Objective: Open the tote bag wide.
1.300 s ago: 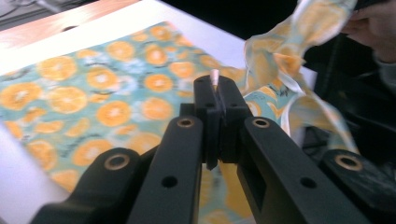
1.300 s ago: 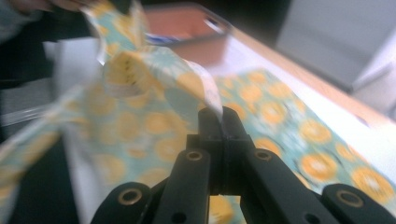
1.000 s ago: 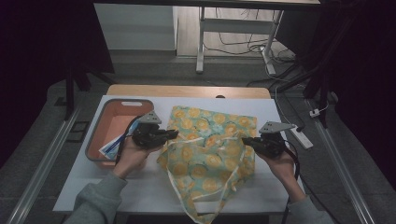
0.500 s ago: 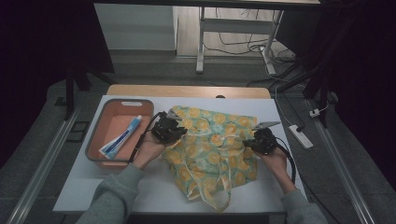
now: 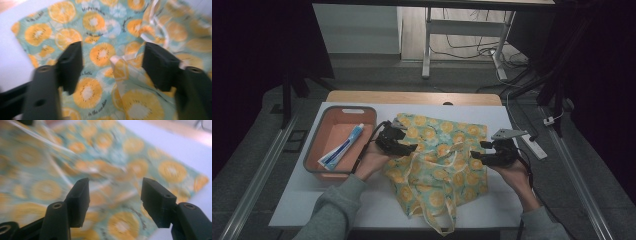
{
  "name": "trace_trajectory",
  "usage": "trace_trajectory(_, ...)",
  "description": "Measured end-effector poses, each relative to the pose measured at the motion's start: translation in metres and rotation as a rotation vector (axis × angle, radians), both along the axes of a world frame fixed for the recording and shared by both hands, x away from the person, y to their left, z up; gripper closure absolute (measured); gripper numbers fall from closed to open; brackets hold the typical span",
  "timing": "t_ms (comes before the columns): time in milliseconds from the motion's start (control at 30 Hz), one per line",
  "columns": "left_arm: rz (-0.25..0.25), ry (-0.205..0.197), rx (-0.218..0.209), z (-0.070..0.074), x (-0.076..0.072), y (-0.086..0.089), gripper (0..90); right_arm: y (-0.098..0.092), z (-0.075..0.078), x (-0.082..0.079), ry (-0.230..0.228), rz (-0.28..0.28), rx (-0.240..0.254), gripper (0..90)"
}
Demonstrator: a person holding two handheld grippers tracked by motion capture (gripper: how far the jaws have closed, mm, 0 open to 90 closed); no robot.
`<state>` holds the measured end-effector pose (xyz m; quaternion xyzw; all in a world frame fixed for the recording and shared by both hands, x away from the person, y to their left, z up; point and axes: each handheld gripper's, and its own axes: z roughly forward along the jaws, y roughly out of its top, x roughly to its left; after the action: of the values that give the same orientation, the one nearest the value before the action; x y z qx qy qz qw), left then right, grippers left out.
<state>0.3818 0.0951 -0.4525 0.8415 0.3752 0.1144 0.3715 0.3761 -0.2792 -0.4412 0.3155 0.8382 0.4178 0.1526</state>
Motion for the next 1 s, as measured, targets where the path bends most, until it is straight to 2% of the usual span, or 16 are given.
trace_trajectory(67,-0.013,-0.002,-0.055,0.01,-0.007,0.01,26.0,0.001,0.006,-0.006,-0.009,0.024,0.013,38.8)
trace_trajectory(100,-0.021,-0.006,-0.073,0.015,-0.012,0.014,23.3,0.007,0.014,-0.018,-0.029,0.069,0.016,39.0)
trace_trajectory(167,-0.025,-0.026,-0.102,0.024,-0.022,0.021,23.1,0.011,0.017,-0.024,-0.033,0.094,0.019,39.3)
trace_trajectory(200,-0.031,-0.035,-0.112,0.028,-0.028,0.023,23.5,0.021,0.02,-0.031,-0.031,0.144,0.028,40.7)
trace_trajectory(267,-0.057,-0.038,-0.118,0.033,-0.04,0.023,23.7,0.028,0.02,-0.033,-0.03,0.165,0.021,40.9)
trace_trajectory(367,-0.128,-0.041,-0.092,0.031,-0.059,0.014,26.2,0.051,0.016,-0.036,-0.013,0.24,-0.012,41.3)
trace_trajectory(433,-0.178,-0.03,-0.067,0.026,-0.069,0.005,29.0,0.077,0.004,-0.032,0.024,0.305,-0.066,41.3)
trace_trajectory(500,-0.221,-0.007,-0.052,0.019,-0.077,-0.004,29.8,0.085,-0.002,-0.029,0.039,0.319,-0.088,40.9)
trace_trajectory(633,-0.293,0.02,-0.013,0.007,-0.085,-0.021,35.9,0.112,-0.025,-0.017,0.123,0.375,-0.117,37.7)
trace_trajectory(667,-0.299,0.019,-0.001,0.004,-0.086,-0.025,37.5,0.123,-0.037,-0.015,0.16,0.415,-0.168,35.7)
trace_trajectory(700,-0.307,0.02,0.02,0.001,-0.086,-0.027,37.5,0.123,-0.037,-0.015,0.16,0.415,-0.168,35.7)
trace_trajectory(833,-0.326,0.042,0.033,-0.007,-0.087,-0.032,40.2,0.134,-0.058,-0.018,0.183,0.445,-0.278,35.4)
trace_trajectory(900,-0.334,0.044,0.033,-0.009,-0.087,-0.033,42.3,0.137,-0.064,-0.017,0.173,0.451,-0.323,40.4)
trace_trajectory(933,-0.342,0.044,0.036,-0.01,-0.088,-0.034,42.7,0.137,-0.066,-0.017,0.165,0.451,-0.336,47.3)
trace_trajectory(967,-0.344,0.046,0.036,-0.011,-0.088,-0.035,43.8,0.138,-0.068,-0.015,0.172,0.433,-0.346,65.5)
trace_trajectory(1000,-0.352,0.05,0.038,-0.011,-0.089,-0.036,43.8,0.138,-0.068,-0.015,0.172,0.433,-0.346,65.5)
